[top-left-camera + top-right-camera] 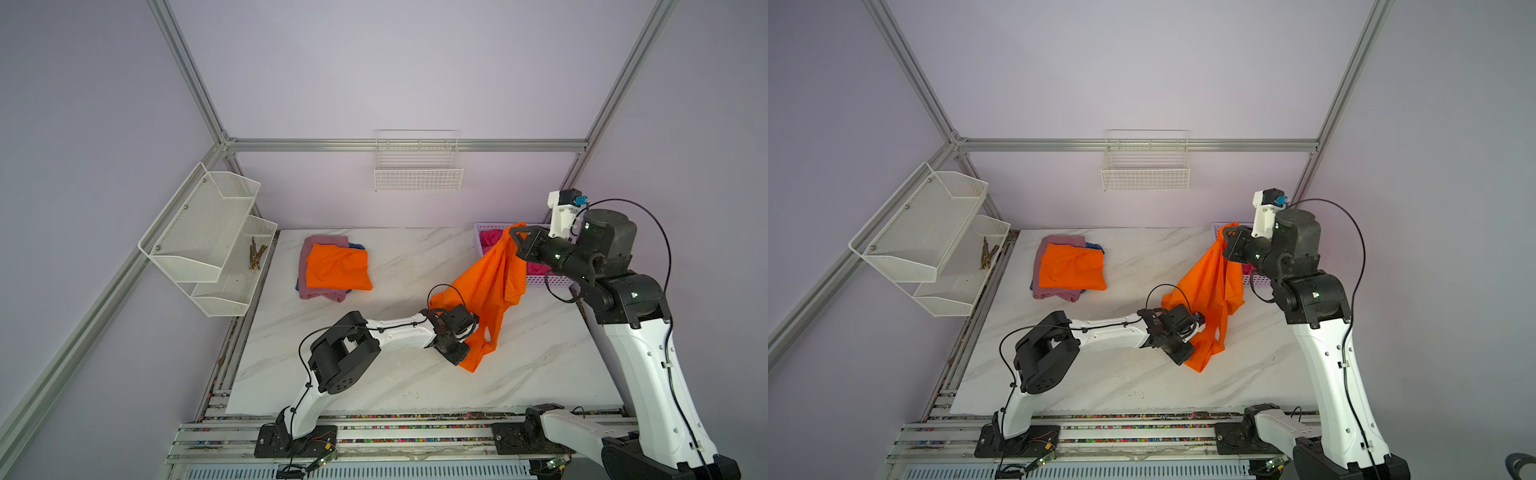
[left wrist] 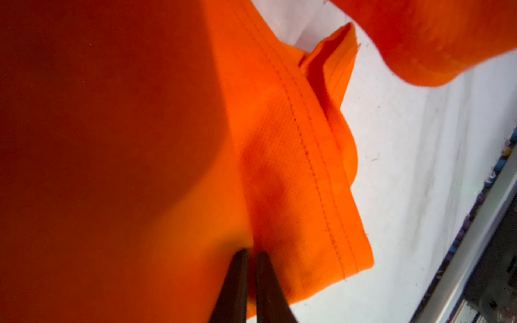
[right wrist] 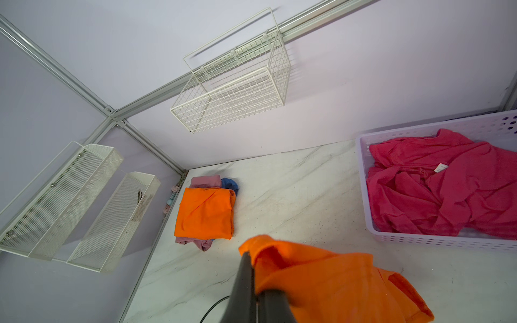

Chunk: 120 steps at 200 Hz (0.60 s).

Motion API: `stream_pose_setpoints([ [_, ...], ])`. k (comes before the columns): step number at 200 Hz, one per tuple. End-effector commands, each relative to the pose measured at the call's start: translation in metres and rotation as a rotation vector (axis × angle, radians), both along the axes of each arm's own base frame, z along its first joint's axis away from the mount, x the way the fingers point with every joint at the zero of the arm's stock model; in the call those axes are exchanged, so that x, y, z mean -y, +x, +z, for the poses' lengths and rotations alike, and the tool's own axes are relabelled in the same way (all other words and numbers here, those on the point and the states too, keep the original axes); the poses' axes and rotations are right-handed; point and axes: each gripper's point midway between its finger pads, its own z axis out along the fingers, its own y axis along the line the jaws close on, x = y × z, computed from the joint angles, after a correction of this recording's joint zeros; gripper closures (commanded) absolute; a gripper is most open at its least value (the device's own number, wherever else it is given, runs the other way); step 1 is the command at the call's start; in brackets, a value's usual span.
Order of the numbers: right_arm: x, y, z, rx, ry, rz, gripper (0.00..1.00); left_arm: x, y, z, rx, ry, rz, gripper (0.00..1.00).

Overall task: Fold and stack t-shirts
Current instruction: Flatten out the T-shirt at the center of the board.

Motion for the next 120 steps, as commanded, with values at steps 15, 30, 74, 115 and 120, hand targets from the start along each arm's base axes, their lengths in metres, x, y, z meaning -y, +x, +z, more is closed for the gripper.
stream_pose_setpoints([
  [15,-0.001,0.000,0.001,0.016,-0.013,0.004,1.00,-0.044,-0.002,0.002,0.015,0.113,0.071,0.98],
  [30,-0.001,0.000,-0.003,0.007,-0.014,0.006,1.00,-0.076,0.001,-0.021,-0.011,0.222,0.145,1.00],
  [74,-0.001,-0.008,-0.006,0.014,-0.031,0.016,1.00,-0.144,0.020,-0.045,-0.021,0.343,0.335,1.00],
  [115,0.002,-0.018,-0.018,-0.002,-0.035,0.011,0.91,-0.184,0.054,-0.040,0.049,0.488,0.420,1.00],
  [120,0.002,-0.020,-0.019,-0.005,-0.035,0.013,0.91,-0.192,0.058,-0.040,0.063,0.520,0.424,1.00],
])
